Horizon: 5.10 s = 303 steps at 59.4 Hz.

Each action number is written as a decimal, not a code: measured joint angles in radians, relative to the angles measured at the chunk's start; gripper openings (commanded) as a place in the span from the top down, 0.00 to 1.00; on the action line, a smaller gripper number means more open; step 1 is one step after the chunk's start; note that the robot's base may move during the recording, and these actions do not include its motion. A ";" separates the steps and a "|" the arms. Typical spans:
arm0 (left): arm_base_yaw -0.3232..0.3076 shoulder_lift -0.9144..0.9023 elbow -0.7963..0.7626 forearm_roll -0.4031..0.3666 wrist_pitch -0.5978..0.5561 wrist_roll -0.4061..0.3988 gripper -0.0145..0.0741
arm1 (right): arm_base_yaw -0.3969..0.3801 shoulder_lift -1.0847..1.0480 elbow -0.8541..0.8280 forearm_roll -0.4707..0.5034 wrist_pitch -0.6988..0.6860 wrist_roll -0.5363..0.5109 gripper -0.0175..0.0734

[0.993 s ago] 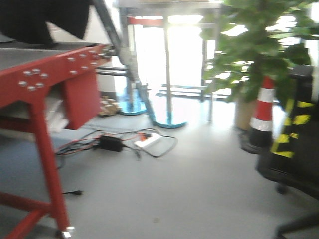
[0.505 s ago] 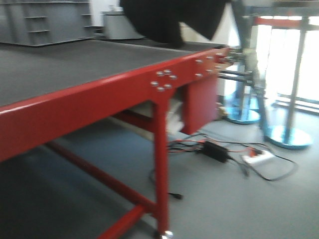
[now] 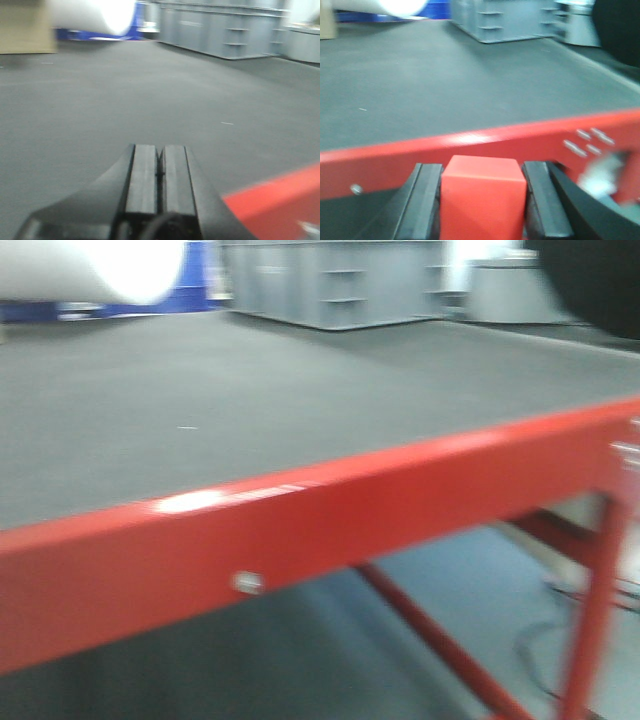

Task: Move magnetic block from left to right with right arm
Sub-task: 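Turn the base past the chair toward the second grey table, then drive up to the second grey table holding the cube, then lower the red cube onto the table with the right gripper, then open the right gripper and lift it away from the cube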

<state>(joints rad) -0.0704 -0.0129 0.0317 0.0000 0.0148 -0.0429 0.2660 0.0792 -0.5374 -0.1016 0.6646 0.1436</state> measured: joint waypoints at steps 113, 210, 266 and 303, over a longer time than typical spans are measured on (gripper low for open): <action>0.000 0.000 0.000 0.000 0.000 0.000 0.97 | 0.000 0.000 0.000 0.000 0.000 0.000 0.58; 0.000 0.000 0.000 0.000 0.000 0.000 0.97 | 0.311 1.559 -0.883 0.249 0.181 -0.025 0.58; 0.000 0.000 0.000 0.000 0.000 0.000 0.97 | 0.312 1.893 -0.986 0.080 0.188 0.278 0.28; 0.000 0.000 0.000 0.000 0.000 0.000 0.97 | 0.312 1.670 -1.040 0.010 0.229 0.278 0.54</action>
<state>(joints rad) -0.0704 -0.0129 0.0317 0.0000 0.0148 -0.0429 0.5777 1.7490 -1.5770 -0.0915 0.8938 0.4216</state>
